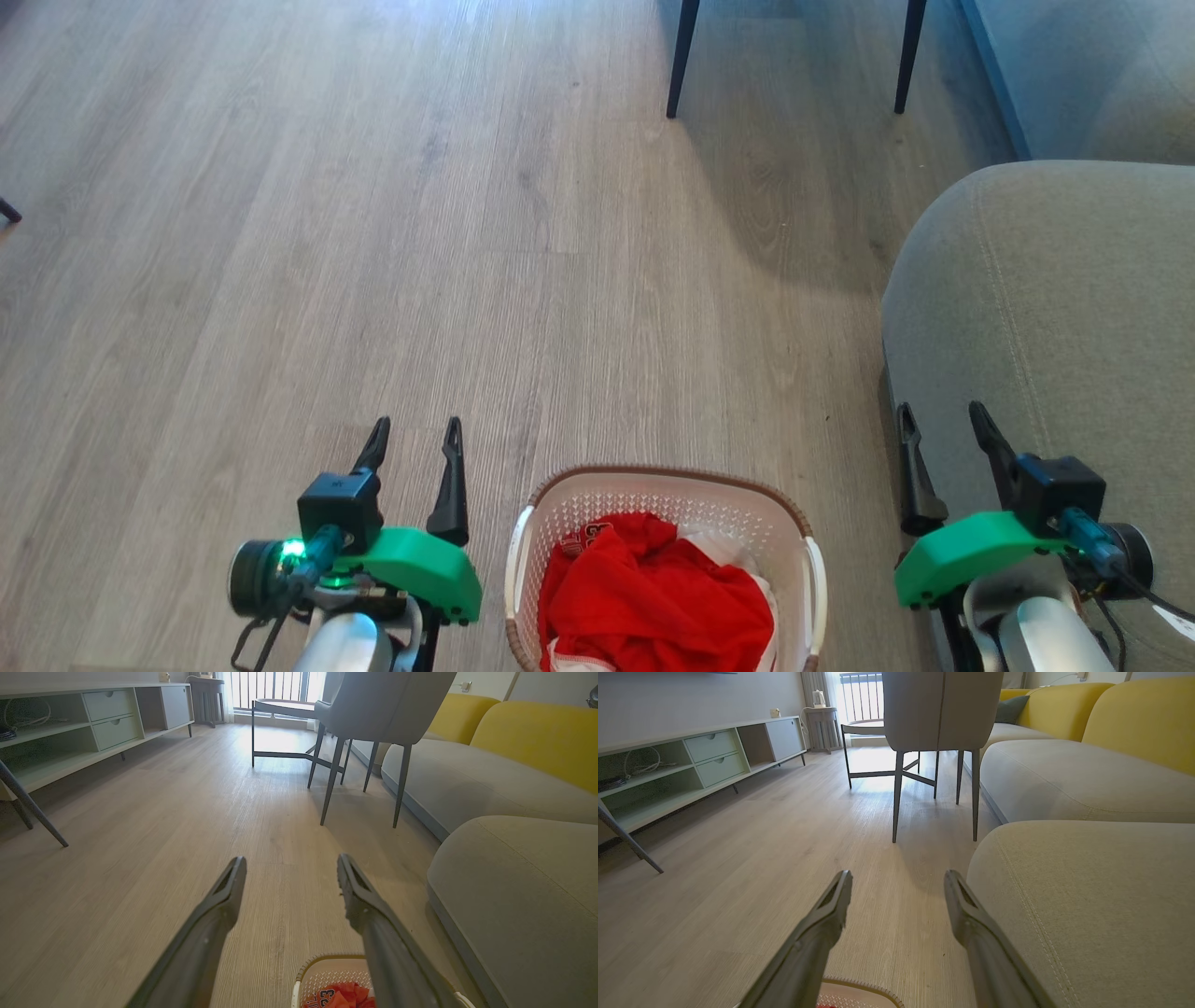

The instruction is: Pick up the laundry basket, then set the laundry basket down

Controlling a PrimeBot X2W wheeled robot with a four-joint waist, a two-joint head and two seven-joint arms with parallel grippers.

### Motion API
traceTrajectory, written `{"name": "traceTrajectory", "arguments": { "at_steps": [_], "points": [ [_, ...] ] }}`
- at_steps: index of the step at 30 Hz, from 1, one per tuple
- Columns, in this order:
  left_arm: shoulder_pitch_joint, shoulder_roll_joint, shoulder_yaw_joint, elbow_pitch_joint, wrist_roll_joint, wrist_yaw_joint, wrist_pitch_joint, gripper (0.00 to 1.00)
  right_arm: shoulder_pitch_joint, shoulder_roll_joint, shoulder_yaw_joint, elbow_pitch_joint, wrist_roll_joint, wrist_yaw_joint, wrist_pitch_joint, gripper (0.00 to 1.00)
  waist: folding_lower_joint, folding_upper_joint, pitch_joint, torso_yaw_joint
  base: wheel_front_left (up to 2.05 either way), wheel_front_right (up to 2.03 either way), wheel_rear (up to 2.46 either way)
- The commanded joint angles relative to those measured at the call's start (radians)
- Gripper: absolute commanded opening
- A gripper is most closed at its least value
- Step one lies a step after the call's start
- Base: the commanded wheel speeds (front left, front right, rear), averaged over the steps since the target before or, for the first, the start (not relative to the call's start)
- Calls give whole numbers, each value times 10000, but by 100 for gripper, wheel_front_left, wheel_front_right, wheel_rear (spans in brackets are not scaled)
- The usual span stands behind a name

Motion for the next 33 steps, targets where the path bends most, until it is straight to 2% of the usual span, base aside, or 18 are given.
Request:
{"name": "traceTrajectory", "arguments": {
  "at_steps": [1,24,33],
  "points": [
    [-386,-43,370,-295,71,-39,-95,100,-397,-57,272,-310,-53,71,-132,100,0,0,-13,-20,0,0,0],
    [-363,-43,326,-200,-494,-112,-95,100,-420,-57,309,-207,-348,71,-132,100,0,0,123,-86,0,0,0],
    [-506,-43,228,22,-792,-125,-95,100,-599,-57,433,106,-505,71,-132,100,0,0,892,-212,0,0,0]
  ]
}}
